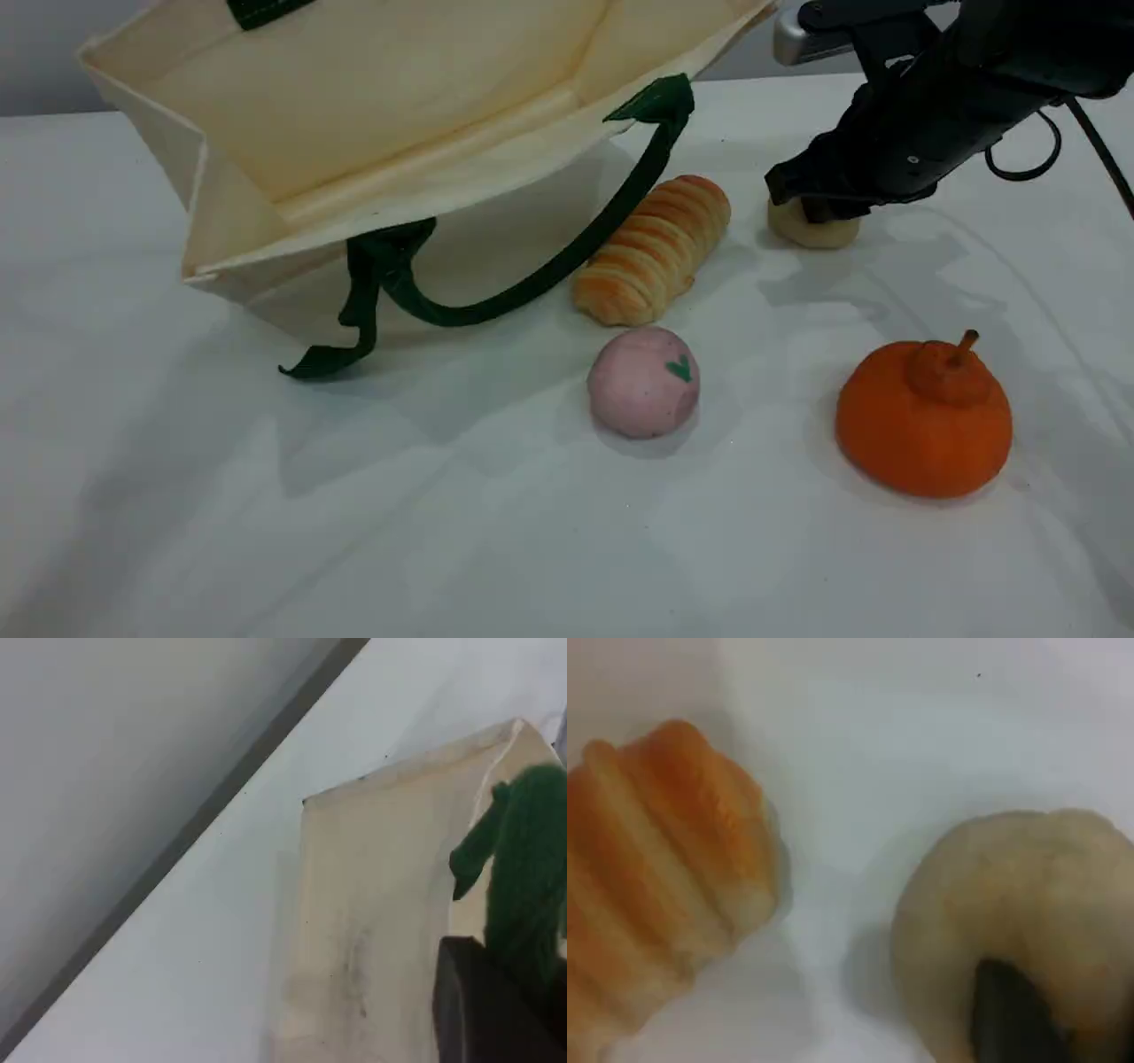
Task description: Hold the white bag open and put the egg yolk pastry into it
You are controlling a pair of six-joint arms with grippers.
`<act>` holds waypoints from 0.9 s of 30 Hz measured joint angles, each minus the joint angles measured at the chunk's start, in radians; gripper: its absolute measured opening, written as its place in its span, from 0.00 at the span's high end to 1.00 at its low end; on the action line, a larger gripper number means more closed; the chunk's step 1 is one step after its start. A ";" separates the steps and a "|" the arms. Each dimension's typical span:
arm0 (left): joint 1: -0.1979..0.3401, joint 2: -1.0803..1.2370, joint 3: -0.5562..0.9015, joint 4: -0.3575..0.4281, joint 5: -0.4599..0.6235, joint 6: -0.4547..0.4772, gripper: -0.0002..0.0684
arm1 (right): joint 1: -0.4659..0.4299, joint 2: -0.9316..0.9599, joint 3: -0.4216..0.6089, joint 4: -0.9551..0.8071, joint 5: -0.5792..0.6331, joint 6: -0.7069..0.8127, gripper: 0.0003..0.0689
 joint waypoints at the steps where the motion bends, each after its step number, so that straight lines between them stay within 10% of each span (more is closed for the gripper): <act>1: 0.000 0.000 0.000 0.000 0.000 0.000 0.88 | 0.000 -0.002 0.000 -0.010 0.010 -0.008 0.75; 27: 0.000 -0.001 0.000 0.004 0.000 0.003 0.88 | -0.064 -0.467 0.003 -0.081 0.441 0.022 0.86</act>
